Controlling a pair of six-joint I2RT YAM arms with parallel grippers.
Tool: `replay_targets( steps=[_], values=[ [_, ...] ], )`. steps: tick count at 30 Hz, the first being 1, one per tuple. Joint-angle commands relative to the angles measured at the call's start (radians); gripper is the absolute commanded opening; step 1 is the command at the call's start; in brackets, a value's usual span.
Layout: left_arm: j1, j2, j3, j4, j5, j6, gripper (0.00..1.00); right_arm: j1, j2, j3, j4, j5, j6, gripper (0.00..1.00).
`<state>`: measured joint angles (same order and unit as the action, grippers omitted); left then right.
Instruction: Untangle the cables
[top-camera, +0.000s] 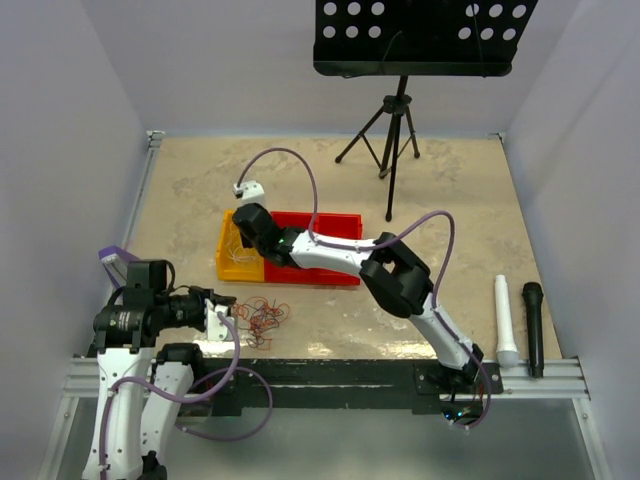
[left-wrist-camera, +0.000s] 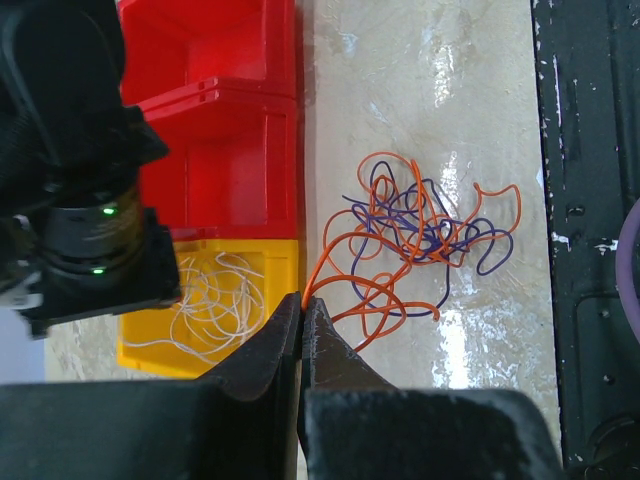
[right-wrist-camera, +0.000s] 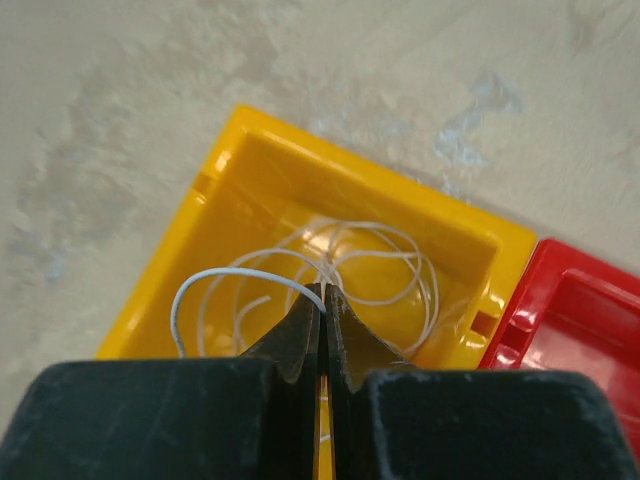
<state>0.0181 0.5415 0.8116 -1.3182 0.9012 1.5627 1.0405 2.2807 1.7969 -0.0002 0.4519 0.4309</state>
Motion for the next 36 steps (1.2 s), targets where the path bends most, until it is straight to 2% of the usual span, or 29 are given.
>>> replay_targets(
  steps=[1, 4, 8, 9, 12, 15, 19, 27, 29, 33, 36],
  values=[
    [-0.004, 0.012, 0.034, 0.002, 0.048, 0.013, 0.00, 0.004, 0.026, 0.048, -0.084, -0.013, 0.049, 0.00],
    [-0.004, 0.018, 0.041, 0.002, 0.051, 0.013, 0.00, 0.003, 0.052, 0.082, -0.116, -0.035, 0.054, 0.00],
    [-0.004, 0.023, 0.047, 0.001, 0.048, 0.013, 0.00, 0.003, -0.002, 0.070, -0.086, -0.059, 0.063, 0.02],
    [-0.004, 0.023, 0.046, 0.002, 0.048, 0.013, 0.00, 0.003, -0.027, 0.065, -0.072, -0.062, 0.055, 0.10],
    [-0.004, 0.021, 0.046, 0.002, 0.050, 0.010, 0.00, 0.004, -0.072, 0.087, -0.076, -0.070, 0.051, 0.19],
    [-0.004, 0.017, 0.046, 0.001, 0.047, 0.010, 0.00, 0.004, -0.105, 0.104, -0.107, -0.055, 0.051, 0.37],
    [-0.004, 0.009, 0.043, 0.002, 0.038, 0.008, 0.00, 0.006, -0.136, 0.093, -0.136, -0.024, 0.046, 0.52],
    [-0.004, 0.017, 0.049, 0.002, 0.059, 0.008, 0.00, 0.015, -0.219, -0.008, -0.113, -0.032, 0.039, 0.49],
    [-0.004, 0.041, 0.073, 0.002, 0.088, -0.004, 0.00, 0.018, -0.289, -0.089, -0.080, -0.033, 0.028, 0.52],
    [-0.004, 0.116, 0.164, 0.040, 0.180, -0.074, 0.00, 0.019, -0.592, -0.480, 0.144, -0.081, 0.012, 0.64],
    [-0.004, 0.140, 0.245, 0.103, 0.238, -0.168, 0.00, 0.020, -0.778, -0.689, 0.213, -0.114, 0.002, 0.66]
  ],
)
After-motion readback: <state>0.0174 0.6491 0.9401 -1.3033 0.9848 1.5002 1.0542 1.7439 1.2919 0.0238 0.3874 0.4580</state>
